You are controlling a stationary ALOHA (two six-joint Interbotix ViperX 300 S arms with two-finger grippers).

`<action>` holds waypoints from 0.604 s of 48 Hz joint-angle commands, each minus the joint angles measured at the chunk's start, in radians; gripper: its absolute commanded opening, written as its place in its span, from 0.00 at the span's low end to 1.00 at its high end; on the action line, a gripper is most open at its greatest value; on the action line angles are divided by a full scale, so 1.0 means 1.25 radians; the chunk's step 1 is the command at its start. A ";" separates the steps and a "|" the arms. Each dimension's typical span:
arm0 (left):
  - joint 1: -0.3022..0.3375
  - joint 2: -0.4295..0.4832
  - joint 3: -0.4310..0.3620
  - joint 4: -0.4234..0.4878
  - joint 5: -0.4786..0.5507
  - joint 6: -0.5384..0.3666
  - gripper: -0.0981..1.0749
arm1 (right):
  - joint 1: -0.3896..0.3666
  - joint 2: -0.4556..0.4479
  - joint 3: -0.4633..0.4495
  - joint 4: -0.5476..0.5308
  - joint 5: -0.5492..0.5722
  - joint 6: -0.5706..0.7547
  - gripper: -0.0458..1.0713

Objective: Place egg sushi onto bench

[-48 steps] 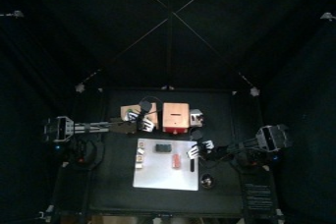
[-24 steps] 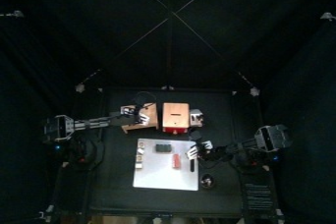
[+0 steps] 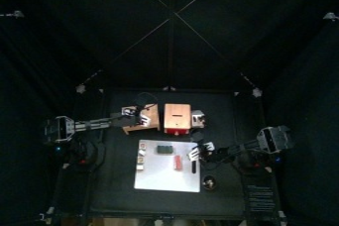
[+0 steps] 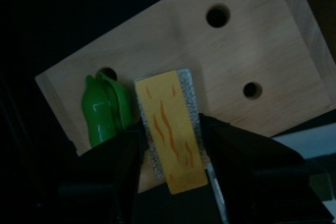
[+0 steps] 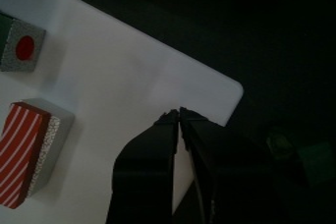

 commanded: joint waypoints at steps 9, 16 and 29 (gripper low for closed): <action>-0.001 -0.021 -0.010 0.034 -0.001 0.000 0.85 | -0.001 -0.012 -0.011 -0.001 0.000 0.000 0.52; -0.002 -0.026 -0.011 0.058 -0.001 -0.001 0.85 | -0.001 -0.012 -0.013 -0.002 -0.001 -0.001 0.52; -0.007 -0.037 -0.021 0.125 -0.007 -0.007 0.85 | -0.002 -0.015 -0.012 -0.001 -0.001 -0.001 0.52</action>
